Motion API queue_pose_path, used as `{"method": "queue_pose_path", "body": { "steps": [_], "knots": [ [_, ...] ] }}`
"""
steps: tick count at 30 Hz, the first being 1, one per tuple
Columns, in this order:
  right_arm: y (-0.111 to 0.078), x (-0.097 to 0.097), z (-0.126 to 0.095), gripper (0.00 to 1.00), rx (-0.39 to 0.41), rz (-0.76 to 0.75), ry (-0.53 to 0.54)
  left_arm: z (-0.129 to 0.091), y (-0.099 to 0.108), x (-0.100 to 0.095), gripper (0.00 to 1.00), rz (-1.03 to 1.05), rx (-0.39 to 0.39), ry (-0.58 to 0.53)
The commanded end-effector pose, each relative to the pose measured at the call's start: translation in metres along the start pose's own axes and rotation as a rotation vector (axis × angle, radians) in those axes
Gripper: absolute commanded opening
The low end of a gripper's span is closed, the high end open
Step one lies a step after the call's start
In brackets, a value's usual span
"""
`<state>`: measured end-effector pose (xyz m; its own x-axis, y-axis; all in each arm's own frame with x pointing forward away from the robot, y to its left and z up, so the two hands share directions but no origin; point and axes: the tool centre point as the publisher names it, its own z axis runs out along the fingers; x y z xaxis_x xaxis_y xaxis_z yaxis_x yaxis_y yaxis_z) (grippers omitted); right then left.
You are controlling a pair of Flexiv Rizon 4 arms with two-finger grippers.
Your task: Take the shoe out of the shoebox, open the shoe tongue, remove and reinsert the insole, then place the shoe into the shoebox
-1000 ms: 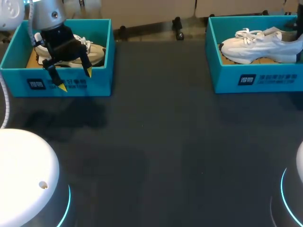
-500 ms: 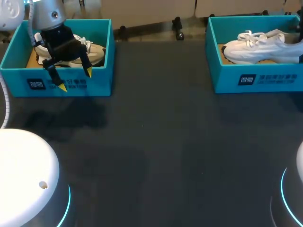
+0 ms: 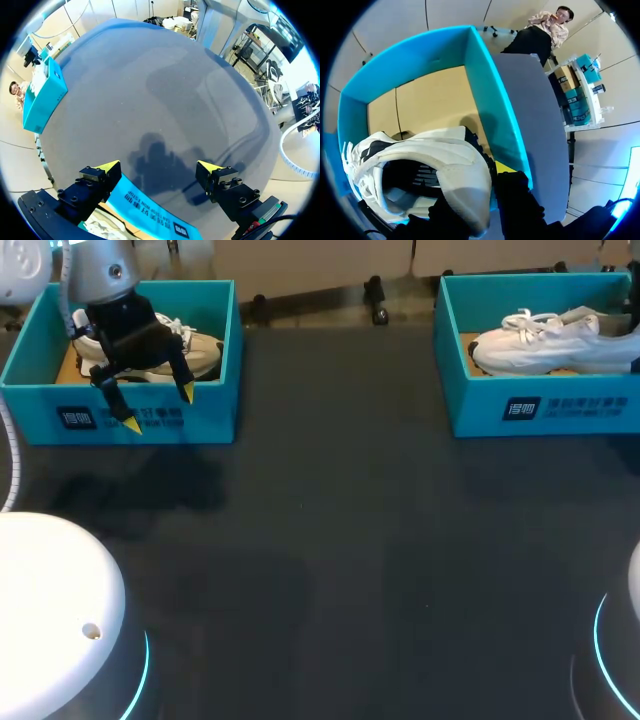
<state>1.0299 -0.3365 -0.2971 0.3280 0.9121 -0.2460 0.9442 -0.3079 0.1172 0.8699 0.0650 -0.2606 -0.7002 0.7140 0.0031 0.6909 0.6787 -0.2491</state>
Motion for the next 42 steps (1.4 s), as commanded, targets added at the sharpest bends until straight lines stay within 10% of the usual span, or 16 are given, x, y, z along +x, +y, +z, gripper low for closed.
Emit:
{"method": "queue_pose_path", "body": {
  "steps": [1, 42],
  "knots": [
    [0.008, 0.002, 0.01, 0.0, 0.016, 0.017, 0.006, 0.0, 0.0, 0.001, 1.0, 0.0, -0.002, 0.0],
    [-0.021, 0.005, 0.045, 0.0, 0.021, -0.021, 0.038, 0.0, 0.0, 0.001, 1.0, 0.0, -0.002, 0.0]
  ]
}}
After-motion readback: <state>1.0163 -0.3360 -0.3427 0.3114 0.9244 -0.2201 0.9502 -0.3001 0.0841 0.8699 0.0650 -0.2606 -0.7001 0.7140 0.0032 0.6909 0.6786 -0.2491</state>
